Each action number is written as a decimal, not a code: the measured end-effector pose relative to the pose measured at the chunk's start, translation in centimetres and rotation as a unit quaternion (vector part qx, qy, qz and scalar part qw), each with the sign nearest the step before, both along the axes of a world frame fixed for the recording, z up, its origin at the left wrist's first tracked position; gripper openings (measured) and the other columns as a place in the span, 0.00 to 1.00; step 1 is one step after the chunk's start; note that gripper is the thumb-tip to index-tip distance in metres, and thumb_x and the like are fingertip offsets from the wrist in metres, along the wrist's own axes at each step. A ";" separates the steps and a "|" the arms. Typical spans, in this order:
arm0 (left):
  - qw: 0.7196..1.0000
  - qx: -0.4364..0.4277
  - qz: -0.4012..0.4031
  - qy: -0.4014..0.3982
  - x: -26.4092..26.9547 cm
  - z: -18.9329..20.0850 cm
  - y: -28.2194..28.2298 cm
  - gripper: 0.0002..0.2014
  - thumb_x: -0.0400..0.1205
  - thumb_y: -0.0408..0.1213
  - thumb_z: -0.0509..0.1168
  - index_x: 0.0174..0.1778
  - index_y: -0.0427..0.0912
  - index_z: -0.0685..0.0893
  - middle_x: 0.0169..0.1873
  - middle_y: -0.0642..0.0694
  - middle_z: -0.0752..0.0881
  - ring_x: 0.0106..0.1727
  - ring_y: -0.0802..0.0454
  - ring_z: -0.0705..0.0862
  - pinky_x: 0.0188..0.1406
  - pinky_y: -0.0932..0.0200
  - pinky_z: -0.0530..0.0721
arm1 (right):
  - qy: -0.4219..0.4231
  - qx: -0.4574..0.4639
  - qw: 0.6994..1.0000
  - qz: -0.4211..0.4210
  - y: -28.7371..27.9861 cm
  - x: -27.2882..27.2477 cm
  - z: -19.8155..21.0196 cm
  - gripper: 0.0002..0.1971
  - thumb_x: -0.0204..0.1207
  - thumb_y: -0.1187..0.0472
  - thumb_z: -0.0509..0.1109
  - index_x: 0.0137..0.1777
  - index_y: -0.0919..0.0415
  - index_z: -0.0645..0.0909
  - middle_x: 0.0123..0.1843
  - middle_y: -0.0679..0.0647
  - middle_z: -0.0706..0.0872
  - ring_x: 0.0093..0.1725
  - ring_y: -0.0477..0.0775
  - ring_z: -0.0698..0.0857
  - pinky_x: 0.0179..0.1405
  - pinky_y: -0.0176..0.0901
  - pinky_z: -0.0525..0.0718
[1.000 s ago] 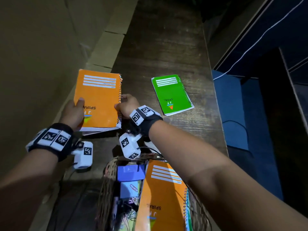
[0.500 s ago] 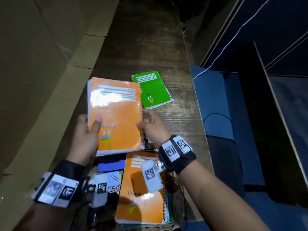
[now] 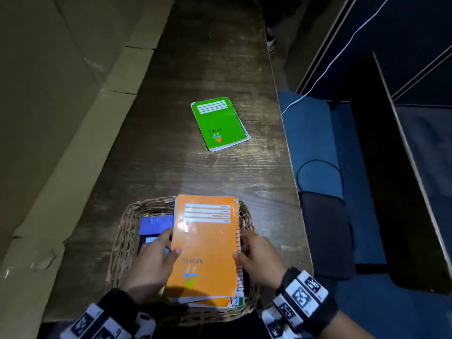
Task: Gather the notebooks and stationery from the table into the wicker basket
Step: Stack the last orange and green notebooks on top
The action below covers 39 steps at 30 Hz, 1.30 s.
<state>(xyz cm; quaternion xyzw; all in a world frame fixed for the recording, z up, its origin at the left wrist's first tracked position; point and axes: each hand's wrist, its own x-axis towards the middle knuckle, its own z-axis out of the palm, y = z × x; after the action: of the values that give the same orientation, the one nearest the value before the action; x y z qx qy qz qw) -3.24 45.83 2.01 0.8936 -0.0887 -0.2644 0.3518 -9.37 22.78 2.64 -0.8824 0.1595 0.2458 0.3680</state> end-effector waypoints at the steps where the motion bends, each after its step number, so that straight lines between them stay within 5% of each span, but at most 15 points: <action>1: 0.999 0.022 -0.030 -0.001 -0.5 -0.1 0.0 0.18 0.81 0.34 0.65 0.61 0.61 0.76 0.37 0.60 0.86 0.43 0.54 0.86 0.39 0.74 0.76 | 0.011 -0.022 1.000 0.005 0.2 -0.4 -0.3 0.14 0.75 0.59 0.69 0.60 0.56 0.76 0.40 0.46 0.84 0.47 0.54 0.83 0.42 0.40 0.75; 3: 0.996 0.058 -0.060 0.009 -1.0 -0.2 -0.2 0.18 0.82 0.33 0.65 0.67 0.53 0.77 0.39 0.56 0.87 0.48 0.50 0.86 0.33 0.79 0.73 | 0.030 -0.056 0.998 0.012 0.8 -0.7 -0.6 0.12 0.76 0.59 0.68 0.58 0.58 0.76 0.49 0.57 0.86 0.52 0.60 0.84 0.48 0.45 0.80; 5: 0.995 0.084 -0.053 0.015 -1.2 -0.4 -0.5 0.19 0.82 0.33 0.64 0.69 0.47 0.76 0.45 0.51 0.89 0.56 0.46 0.85 0.31 0.73 0.72 | 0.043 -0.078 0.996 0.005 1.2 -0.8 -0.6 0.11 0.76 0.60 0.68 0.58 0.58 0.77 0.51 0.59 0.86 0.53 0.60 0.84 0.53 0.49 0.84; 9: 0.994 0.090 -0.054 0.024 -1.3 -1.4 -0.7 0.18 0.81 0.35 0.63 0.68 0.48 0.76 0.42 0.49 0.85 0.54 0.42 0.83 0.49 0.54 0.80 | 0.057 -0.121 0.991 -0.005 1.8 -1.1 -1.0 0.09 0.76 0.65 0.63 0.54 0.60 0.80 0.50 0.60 0.87 0.49 0.62 0.86 0.53 0.56 0.87; 16: 0.996 0.069 -0.049 0.036 -1.0 -1.9 -1.2 0.21 0.85 0.40 0.60 0.75 0.47 0.70 0.67 0.46 0.74 0.68 0.46 0.76 0.66 0.56 0.73 | 0.088 -0.225 0.968 0.062 3.0 -0.6 0.2 0.21 0.75 0.75 0.54 0.68 0.69 0.70 0.56 0.63 0.86 0.56 0.64 0.86 0.52 0.52 0.85; 19: 0.995 0.083 -0.038 0.035 -1.1 -2.3 -0.6 0.26 0.85 0.43 0.60 0.79 0.44 0.65 0.73 0.45 0.72 0.73 0.46 0.74 0.71 0.55 0.72 | 0.072 -0.228 0.967 0.090 3.5 -1.3 1.5 0.30 0.75 0.68 0.61 0.77 0.60 0.59 0.62 0.60 0.83 0.57 0.64 0.85 0.53 0.55 0.85; 23: 0.991 0.098 -0.064 0.061 -1.3 -3.3 0.1 0.26 0.83 0.47 0.59 0.78 0.45 0.67 0.68 0.46 0.81 0.70 0.45 0.78 0.69 0.49 0.76 | 0.098 -0.196 0.961 0.166 4.1 -2.7 2.7 0.37 0.66 0.45 0.75 0.73 0.47 0.63 0.68 0.54 0.76 0.62 0.61 0.83 0.57 0.54 0.83; 29: 0.985 0.119 -0.095 0.086 -1.4 -3.3 -0.2 0.29 0.85 0.48 0.57 0.80 0.39 0.64 0.72 0.42 0.78 0.74 0.43 0.74 0.71 0.52 0.73 | 0.141 -0.186 0.947 0.221 4.9 -2.9 1.9 0.38 0.71 0.54 0.75 0.77 0.55 0.59 0.76 0.61 0.63 0.63 0.68 0.81 0.60 0.58 0.82; 35: 0.982 0.107 -0.120 0.098 -1.1 -3.8 0.6 0.34 0.81 0.55 0.55 0.82 0.42 0.59 0.60 0.45 0.85 0.62 0.44 0.81 0.60 0.49 0.80 | 0.151 -0.165 0.942 0.248 5.1 -2.5 1.3 0.41 0.72 0.65 0.73 0.81 0.59 0.54 0.82 0.66 0.49 0.67 0.70 0.78 0.66 0.58 0.79; 39: 0.970 0.163 -0.170 0.058 -1.2 -3.2 0.1 0.35 0.83 0.54 0.54 0.81 0.39 0.55 0.53 0.44 0.87 0.57 0.43 0.82 0.53 0.49 0.79 | 0.161 -0.177 0.938 0.251 5.2 -2.3 0.9 0.39 0.73 0.62 0.74 0.80 0.60 0.56 0.81 0.66 0.52 0.68 0.71 0.77 0.67 0.59 0.79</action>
<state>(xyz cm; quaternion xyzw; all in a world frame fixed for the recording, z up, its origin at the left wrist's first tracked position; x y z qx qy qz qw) -4.49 45.92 -1.20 0.8940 -0.1743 -0.3824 0.1555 -11.69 27.96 3.52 -0.8934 0.0311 0.4365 0.1021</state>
